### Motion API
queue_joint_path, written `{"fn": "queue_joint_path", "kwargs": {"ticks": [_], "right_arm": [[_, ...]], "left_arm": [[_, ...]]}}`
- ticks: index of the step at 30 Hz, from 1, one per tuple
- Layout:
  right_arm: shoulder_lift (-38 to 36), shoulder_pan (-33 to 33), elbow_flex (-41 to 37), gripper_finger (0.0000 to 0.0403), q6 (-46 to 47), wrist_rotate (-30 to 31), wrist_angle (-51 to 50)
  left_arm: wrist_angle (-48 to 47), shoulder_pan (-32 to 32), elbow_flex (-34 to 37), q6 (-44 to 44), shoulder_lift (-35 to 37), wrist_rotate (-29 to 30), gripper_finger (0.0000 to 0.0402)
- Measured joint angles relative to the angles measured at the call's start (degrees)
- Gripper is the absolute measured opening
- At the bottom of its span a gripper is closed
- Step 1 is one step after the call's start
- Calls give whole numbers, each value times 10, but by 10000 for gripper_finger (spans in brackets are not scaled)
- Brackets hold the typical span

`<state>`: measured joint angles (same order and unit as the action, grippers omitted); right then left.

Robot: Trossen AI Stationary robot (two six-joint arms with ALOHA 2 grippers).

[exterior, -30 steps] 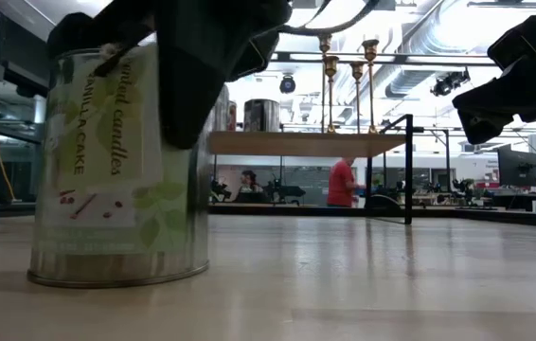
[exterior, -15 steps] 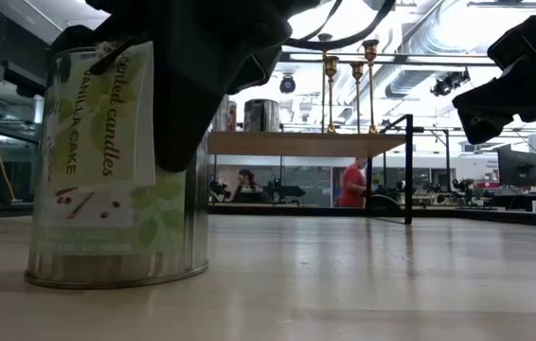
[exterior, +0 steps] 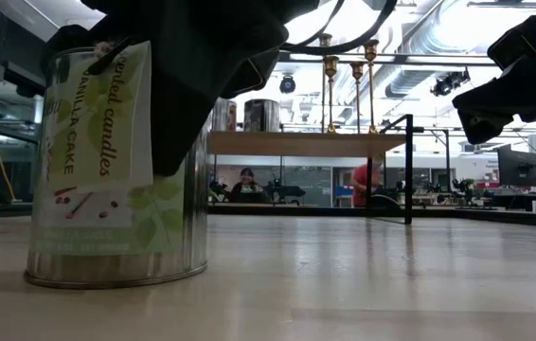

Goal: Pick & Place candle stick holders
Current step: Put the green scented candle on the shelf aligned with the other scented candle

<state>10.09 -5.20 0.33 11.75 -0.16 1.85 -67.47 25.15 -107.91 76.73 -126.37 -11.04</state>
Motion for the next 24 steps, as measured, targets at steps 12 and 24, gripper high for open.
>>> {"fn": "queue_joint_path", "kwargs": {"ticks": [12, 24], "right_arm": [[0, 0, 0, 4, 0, 0, 0], [0, 0, 0, 4, 0, 0, 0]], "left_arm": [[2, 0, 0, 16, 0, 9, 352], [-29, -48, -67, 28, 11, -2, 352]]}}
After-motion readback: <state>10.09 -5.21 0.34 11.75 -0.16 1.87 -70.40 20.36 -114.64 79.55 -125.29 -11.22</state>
